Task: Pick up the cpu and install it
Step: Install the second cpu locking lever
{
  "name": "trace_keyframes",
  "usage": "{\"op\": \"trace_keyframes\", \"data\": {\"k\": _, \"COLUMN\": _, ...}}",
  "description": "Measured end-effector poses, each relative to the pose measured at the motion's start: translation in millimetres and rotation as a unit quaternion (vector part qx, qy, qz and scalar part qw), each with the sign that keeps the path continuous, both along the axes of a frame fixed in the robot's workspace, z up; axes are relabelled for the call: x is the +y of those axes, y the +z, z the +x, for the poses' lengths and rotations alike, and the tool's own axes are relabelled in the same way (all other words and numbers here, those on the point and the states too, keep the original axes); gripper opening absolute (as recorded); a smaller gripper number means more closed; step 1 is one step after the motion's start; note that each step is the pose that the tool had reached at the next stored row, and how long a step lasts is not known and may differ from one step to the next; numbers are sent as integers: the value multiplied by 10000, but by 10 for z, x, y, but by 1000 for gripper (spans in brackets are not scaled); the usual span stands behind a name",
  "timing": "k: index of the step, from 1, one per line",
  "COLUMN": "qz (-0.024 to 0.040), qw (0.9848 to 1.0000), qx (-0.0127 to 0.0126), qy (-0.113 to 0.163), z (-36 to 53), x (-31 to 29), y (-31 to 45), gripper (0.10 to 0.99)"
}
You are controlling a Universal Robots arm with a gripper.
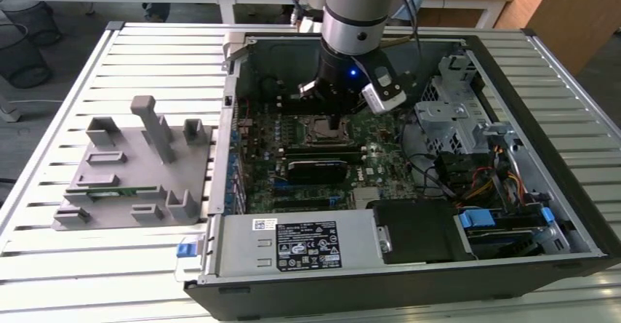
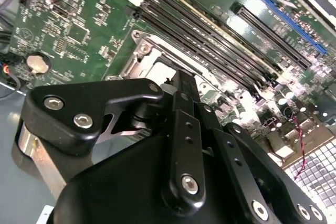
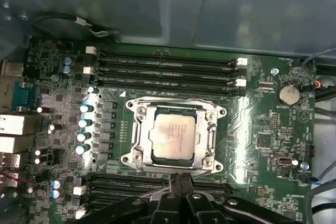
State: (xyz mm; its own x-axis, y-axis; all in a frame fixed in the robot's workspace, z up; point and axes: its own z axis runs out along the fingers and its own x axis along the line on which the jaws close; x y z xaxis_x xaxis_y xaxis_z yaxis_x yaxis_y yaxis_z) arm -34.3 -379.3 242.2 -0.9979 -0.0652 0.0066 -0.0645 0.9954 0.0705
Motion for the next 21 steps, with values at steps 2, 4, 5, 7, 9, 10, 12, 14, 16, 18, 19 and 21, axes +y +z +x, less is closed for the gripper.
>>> {"op": "trace_keyframes", "data": {"k": 2, "qz": 0, "qw": 10000, "qx": 0, "qy": 0, "z": -25, "x": -6, "y": -4, "gripper": 106}}
{"op": "trace_keyframes", "data": {"k": 4, "qz": 0, "qw": 10000, "qx": 0, "qy": 0, "z": -40, "x": -20, "y": -9, "gripper": 106}}
{"op": "trace_keyframes", "data": {"k": 5, "qz": 0, "qw": 10000, "qx": 0, "qy": 1, "z": -44, "x": -34, "y": -11, "gripper": 106}}
{"op": "trace_keyframes", "data": {"k": 7, "qz": 1, "qw": 10000, "qx": 0, "qy": 0, "z": -52, "x": -69, "y": -16, "gripper": 106}}
{"op": "trace_keyframes", "data": {"k": 9, "qz": 0, "qw": 10000, "qx": 0, "qy": 0, "z": -59, "x": -101, "y": -19, "gripper": 106}}
{"op": "trace_keyframes", "data": {"k": 10, "qz": 0, "qw": 10000, "qx": 0, "qy": -1, "z": -66, "x": -110, "y": -21, "gripper": 106}}
{"op": "trace_keyframes", "data": {"k": 12, "qz": 0, "qw": 10000, "qx": 0, "qy": 0, "z": -84, "x": -118, "y": -26, "gripper": 106}}
{"op": "trace_keyframes", "data": {"k": 14, "qz": 1, "qw": 10000, "qx": 0, "qy": 0, "z": -109, "x": -118, "y": -31, "gripper": 106}}
{"op": "trace_keyframes", "data": {"k": 16, "qz": 1, "qw": 10000, "qx": 0, "qy": 0, "z": -137, "x": -119, "y": -36, "gripper": 106}}
{"op": "trace_keyframes", "data": {"k": 18, "qz": 0, "qw": 10000, "qx": 0, "qy": 0, "z": -162, "x": -119, "y": -42, "gripper": 106}}
{"op": "trace_keyframes", "data": {"k": 19, "qz": 0, "qw": 10000, "qx": 0, "qy": 0, "z": -173, "x": -119, "y": -48, "gripper": 106}}
{"op": "trace_keyframes", "data": {"k": 21, "qz": 0, "qw": 10000, "qx": 0, "qy": 0, "z": -187, "x": -119, "y": -62, "gripper": 106}}
